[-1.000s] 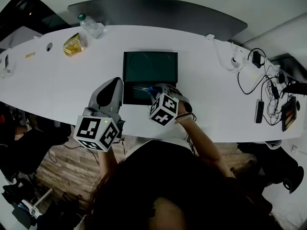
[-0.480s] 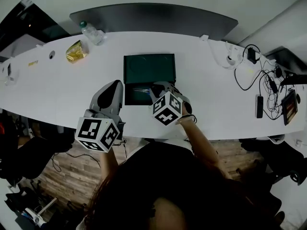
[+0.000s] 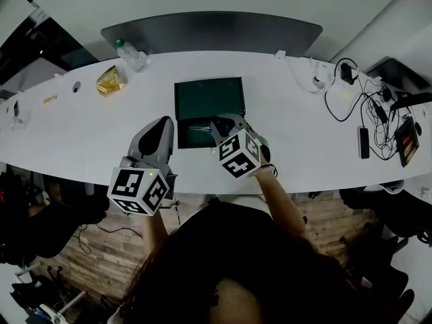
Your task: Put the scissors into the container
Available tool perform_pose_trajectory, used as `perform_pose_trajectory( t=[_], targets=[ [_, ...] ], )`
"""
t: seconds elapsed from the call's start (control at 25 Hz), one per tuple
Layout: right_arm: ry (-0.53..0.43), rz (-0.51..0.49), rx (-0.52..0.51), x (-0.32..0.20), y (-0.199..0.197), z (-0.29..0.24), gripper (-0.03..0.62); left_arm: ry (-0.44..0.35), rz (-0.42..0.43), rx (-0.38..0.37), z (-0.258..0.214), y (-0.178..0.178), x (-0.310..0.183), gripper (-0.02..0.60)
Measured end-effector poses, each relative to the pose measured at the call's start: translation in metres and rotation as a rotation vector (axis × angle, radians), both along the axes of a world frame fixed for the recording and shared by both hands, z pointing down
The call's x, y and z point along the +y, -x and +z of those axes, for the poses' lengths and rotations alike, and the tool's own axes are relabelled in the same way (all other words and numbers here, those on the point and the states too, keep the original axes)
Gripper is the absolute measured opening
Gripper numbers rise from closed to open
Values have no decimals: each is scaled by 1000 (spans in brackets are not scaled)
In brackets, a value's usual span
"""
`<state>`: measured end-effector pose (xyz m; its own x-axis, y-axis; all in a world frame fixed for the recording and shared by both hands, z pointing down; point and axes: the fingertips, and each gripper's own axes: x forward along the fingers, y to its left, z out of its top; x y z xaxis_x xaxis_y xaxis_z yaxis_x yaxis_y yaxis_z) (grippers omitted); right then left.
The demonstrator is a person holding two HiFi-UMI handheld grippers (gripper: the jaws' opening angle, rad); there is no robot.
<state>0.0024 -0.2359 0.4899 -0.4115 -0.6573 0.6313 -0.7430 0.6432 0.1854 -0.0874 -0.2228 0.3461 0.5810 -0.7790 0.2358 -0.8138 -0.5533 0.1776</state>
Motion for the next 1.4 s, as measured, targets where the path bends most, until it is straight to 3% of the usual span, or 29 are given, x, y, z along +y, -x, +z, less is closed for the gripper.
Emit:
perform_pose_trajectory(
  t=[0.68,1.2,1.4],
  targets=[
    [-184,140,-148,44,-6,-79,9,-60,63,7,-21,3,53,12],
    [-409,244,-306,114,5,-153,9,-121,101,0,-37,14,115,11],
    [-467,263,-319,146,14,-170,9,-147,109,-1,-42,23,142,11]
  ],
)
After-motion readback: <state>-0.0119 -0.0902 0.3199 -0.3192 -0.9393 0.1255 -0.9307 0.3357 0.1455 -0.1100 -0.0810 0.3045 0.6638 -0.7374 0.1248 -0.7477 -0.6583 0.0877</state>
